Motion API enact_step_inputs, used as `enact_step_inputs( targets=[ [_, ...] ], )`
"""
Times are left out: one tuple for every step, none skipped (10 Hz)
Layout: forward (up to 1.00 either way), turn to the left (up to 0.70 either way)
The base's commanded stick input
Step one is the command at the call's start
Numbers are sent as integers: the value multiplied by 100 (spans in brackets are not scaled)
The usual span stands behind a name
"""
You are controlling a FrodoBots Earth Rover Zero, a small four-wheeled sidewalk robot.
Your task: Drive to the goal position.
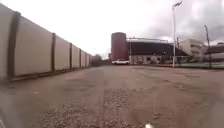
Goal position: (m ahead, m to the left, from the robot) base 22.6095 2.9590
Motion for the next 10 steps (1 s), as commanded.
enact_step_inputs(
  targets=[
    [60, 0],
    [60, 0],
    [60, 0],
    [60, 0],
    [60, -4],
    [60, -10],
    [60, -15],
    [60, -15],
    [60, 0],
    [60, 0]
  ],
)
